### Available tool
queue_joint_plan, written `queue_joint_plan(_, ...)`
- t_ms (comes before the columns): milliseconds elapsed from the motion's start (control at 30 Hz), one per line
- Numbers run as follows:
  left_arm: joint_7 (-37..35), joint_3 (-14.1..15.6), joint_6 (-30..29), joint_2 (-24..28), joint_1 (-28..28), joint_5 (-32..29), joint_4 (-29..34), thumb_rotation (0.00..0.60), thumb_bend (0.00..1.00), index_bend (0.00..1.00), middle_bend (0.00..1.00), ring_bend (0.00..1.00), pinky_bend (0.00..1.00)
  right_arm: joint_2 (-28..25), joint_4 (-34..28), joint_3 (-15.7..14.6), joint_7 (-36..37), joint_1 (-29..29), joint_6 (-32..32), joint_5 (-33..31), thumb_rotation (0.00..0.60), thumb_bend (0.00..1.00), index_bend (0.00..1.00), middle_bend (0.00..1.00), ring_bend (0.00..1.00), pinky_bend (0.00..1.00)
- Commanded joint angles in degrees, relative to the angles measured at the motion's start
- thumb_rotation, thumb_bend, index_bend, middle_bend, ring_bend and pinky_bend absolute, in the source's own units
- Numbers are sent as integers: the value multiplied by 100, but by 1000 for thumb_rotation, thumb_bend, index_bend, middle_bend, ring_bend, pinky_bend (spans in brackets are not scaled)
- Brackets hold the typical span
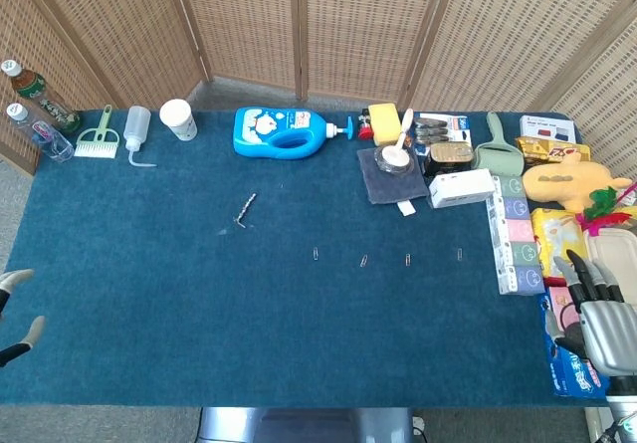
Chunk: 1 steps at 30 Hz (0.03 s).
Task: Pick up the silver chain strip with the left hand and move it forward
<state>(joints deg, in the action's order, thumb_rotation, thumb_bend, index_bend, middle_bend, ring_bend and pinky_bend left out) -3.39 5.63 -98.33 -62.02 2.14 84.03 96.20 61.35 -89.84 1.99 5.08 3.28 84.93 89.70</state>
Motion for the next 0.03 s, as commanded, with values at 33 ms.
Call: queue_joint_plan(33,-62,-99,-6,3,-44,-42,-12,600,310,200,246,254,501,-3,-11,-32,53,-18,18,34,528,505,0,0,0,0)
